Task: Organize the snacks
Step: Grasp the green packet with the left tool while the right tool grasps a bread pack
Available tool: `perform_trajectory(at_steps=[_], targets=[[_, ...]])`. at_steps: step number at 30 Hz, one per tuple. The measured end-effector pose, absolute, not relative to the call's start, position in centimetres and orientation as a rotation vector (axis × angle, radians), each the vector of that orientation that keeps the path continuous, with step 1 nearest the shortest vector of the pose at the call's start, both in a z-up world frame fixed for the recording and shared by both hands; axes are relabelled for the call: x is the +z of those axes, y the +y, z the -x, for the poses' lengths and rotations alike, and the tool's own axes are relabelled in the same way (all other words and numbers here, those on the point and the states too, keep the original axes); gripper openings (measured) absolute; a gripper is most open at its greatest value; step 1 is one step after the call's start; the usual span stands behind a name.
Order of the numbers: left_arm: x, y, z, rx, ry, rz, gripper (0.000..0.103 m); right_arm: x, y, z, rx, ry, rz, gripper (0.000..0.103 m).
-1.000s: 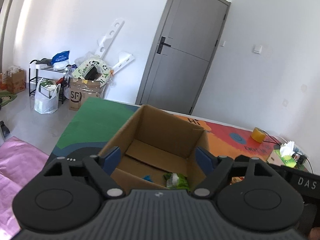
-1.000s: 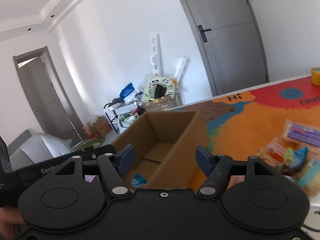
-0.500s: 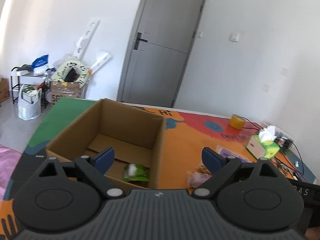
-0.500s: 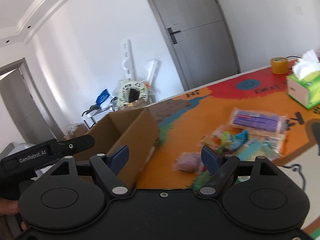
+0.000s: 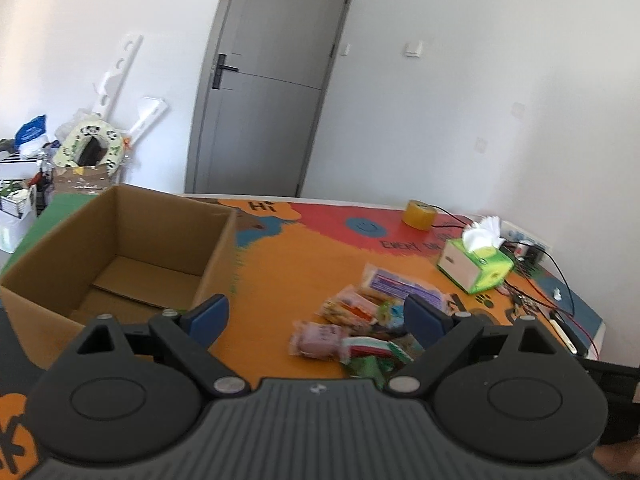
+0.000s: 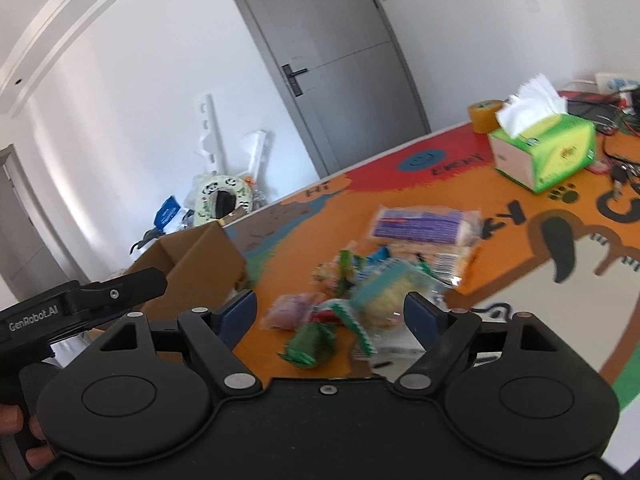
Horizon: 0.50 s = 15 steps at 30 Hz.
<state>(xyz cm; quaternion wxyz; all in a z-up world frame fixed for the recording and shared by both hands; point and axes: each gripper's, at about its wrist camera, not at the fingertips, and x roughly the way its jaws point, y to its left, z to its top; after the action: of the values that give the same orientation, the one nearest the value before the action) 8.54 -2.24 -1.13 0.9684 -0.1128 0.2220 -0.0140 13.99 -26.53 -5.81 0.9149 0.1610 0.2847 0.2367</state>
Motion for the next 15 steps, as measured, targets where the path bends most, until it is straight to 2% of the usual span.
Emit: perform_trajectory(at_steps=[15], targets=[[-4.4, -5.5, -11.3, -0.086, 0.542, 0.195, 0.091, -8.8, -28.4, -15.2, 0.44, 0.635, -0.353, 0.081]])
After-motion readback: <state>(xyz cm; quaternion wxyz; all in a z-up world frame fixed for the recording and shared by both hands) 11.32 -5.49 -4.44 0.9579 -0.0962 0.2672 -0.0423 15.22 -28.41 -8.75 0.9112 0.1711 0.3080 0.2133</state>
